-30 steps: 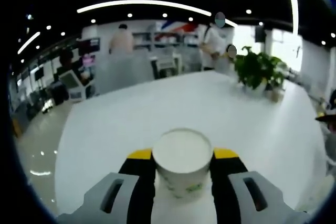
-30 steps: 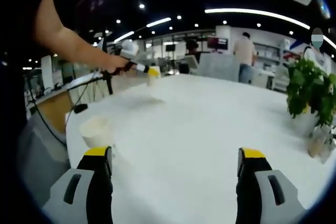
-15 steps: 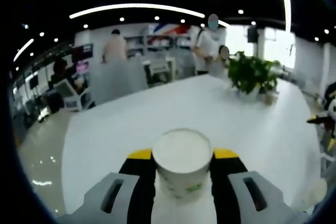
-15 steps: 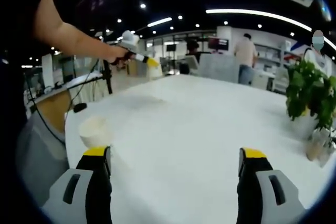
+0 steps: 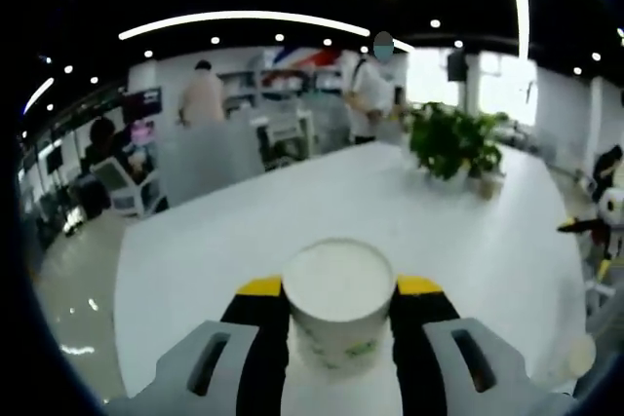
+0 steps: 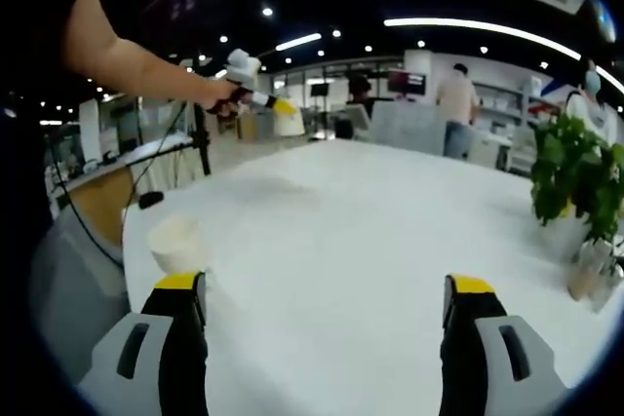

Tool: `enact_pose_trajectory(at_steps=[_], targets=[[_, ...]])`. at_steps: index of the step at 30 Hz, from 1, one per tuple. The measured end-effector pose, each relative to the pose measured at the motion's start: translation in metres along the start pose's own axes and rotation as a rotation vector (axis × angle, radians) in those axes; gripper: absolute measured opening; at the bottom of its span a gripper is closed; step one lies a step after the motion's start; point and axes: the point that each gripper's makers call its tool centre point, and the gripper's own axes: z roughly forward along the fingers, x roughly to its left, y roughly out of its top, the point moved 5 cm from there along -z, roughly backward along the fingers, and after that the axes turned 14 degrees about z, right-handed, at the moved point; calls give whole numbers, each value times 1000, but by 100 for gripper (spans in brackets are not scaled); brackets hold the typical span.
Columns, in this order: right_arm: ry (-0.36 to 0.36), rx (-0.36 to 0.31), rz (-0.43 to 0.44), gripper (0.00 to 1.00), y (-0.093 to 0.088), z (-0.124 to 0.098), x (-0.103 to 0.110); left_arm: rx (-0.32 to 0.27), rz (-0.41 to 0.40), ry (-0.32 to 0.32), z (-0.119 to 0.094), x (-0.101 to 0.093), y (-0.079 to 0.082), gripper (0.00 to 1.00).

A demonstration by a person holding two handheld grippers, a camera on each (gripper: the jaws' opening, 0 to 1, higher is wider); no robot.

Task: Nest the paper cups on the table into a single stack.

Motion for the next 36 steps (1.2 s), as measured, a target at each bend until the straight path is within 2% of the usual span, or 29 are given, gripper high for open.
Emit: enact_pose_trajectory(at_steps=[4,5,10,16,20,23,36], targets=[[1,-4,-3,100,1,0,0,-21,-1,-34,-1,-7,12,39],[2,-6,-5,100,2,0,1,-17,25,-44,-1,-10,14,39],[6,-11,-9,100,5,-1,3,-6,47,-72,-2,-21,21,39],[5,-28,-10,100,12,-4,7,-20,69,-87,-6,-29,28,39],[12,-36,-15,100,16,-6,10,-47,61,-121,-12,-38,39,39],[17,-39,-20,100,18,-6,11,-45,75,-156,-16,-49,44,39],[44,-42,-37,100,24,-5,19,-68,111,-224,-37,-79,61,39]])
